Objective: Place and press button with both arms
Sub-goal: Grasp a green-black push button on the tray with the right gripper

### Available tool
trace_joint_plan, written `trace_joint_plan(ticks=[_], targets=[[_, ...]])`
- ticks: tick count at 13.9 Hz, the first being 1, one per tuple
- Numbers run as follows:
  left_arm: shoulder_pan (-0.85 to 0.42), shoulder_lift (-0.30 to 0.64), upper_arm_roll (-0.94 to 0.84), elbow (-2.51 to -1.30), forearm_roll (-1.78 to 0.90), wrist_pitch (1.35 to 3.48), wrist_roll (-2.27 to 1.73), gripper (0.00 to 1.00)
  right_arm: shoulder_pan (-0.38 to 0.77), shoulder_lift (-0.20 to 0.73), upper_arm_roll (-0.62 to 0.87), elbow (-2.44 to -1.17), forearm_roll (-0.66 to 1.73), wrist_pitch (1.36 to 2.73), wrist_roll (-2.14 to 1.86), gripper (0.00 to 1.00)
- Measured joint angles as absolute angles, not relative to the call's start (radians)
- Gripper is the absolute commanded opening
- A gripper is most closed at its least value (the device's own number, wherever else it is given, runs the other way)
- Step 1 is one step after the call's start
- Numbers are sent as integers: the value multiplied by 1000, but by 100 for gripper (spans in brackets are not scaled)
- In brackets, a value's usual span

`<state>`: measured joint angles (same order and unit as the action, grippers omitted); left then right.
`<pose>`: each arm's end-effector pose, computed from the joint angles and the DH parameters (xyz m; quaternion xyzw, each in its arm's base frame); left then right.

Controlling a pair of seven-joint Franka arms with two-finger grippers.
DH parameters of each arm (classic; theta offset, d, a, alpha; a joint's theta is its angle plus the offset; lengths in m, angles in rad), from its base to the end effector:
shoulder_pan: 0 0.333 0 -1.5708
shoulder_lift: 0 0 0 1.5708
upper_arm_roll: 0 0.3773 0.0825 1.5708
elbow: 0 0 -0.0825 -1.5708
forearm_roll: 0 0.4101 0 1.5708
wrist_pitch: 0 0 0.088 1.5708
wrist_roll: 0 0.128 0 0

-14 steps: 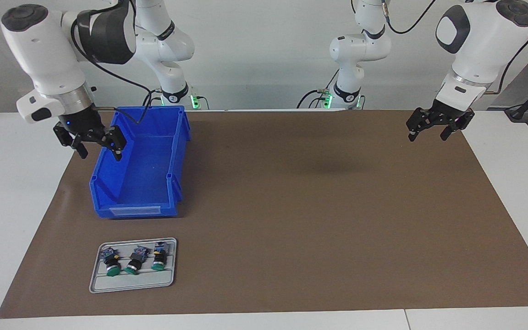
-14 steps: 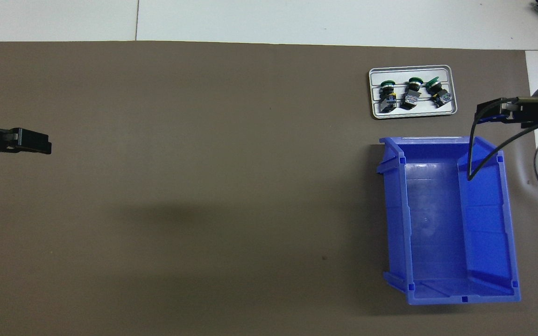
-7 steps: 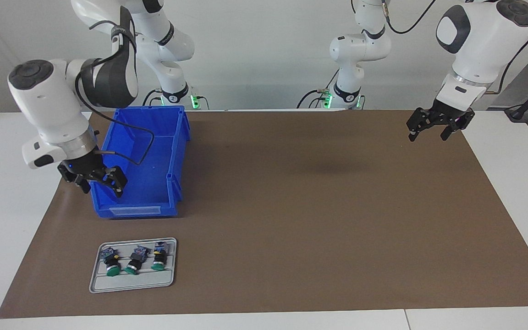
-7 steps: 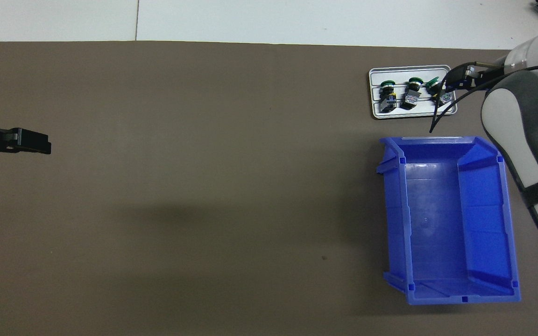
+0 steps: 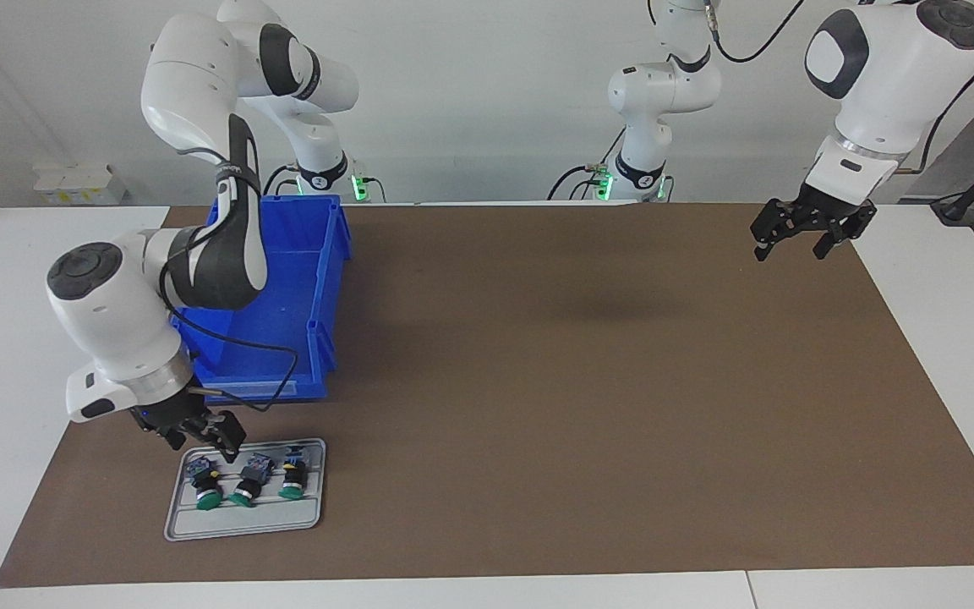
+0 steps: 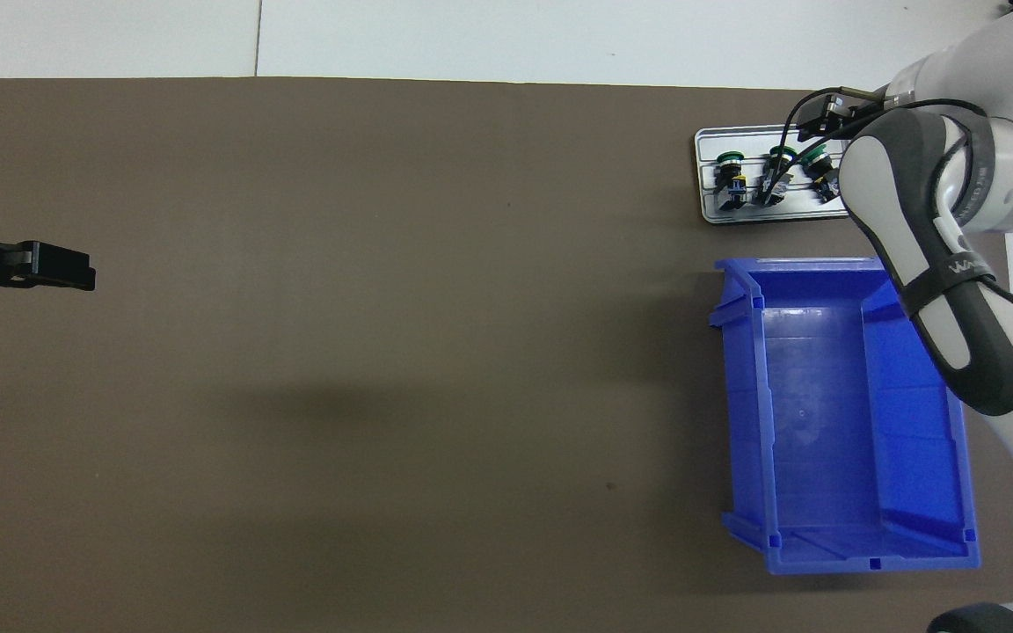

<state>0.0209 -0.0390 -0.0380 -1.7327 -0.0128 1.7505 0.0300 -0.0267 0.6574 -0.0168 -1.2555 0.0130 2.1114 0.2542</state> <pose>0.5799 -0.0117 0.6220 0.9993 -0.0226 0.0284 0.0054 0.8208 -0.0312 0.4133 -0.9840 0.1481 -0.0985 0.0114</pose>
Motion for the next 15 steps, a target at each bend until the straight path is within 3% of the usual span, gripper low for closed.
trace_joint_plan(ticks=[6, 13, 15], targets=[[21, -39, -38, -1733, -13, 1750, 30, 100, -15, 735, -15, -1251, 13, 2145, 308, 93], [21, -40, -38, -1733, -13, 1750, 30, 100, -14, 757, -13, -1298, 13, 2217, 309, 91], [21, -40, -38, -1733, -13, 1750, 30, 100, -14, 757, -12, -1308, 13, 2218, 309, 68]])
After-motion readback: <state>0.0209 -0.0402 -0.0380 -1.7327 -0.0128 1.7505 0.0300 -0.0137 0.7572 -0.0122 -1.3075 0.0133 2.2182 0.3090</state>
